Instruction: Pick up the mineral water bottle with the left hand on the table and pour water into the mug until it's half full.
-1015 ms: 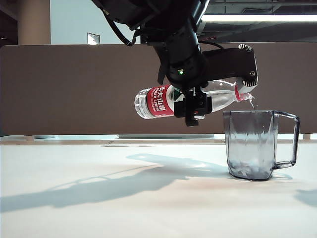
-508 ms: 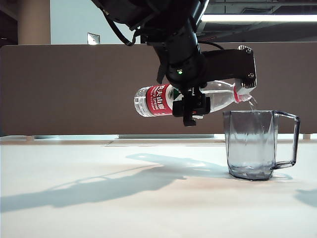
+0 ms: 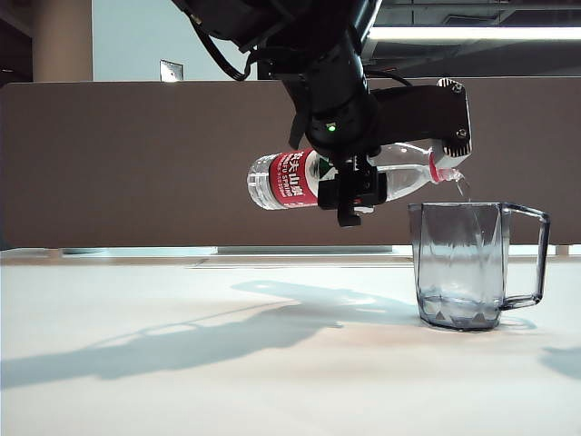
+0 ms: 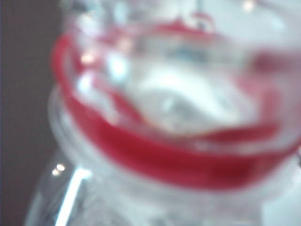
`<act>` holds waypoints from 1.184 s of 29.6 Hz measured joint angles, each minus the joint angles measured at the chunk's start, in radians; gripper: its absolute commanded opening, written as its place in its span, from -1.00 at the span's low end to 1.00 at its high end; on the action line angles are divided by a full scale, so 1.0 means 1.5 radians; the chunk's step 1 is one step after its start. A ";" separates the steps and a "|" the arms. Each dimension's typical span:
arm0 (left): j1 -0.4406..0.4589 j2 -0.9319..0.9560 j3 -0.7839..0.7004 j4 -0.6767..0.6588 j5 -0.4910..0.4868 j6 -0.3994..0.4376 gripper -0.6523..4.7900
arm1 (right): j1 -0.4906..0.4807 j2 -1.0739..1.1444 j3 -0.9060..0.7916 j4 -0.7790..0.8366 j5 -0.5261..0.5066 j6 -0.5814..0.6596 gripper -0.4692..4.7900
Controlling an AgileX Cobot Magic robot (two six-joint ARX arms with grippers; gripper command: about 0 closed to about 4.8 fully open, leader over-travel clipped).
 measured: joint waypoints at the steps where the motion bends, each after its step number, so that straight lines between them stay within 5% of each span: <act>1: 0.000 0.000 0.000 0.000 0.000 0.000 0.24 | 0.000 0.000 0.000 0.000 0.000 0.000 -0.83; 35: 0.000 0.000 0.001 0.000 -0.006 0.015 0.24 | 0.000 0.000 0.000 -0.005 0.000 0.000 -0.83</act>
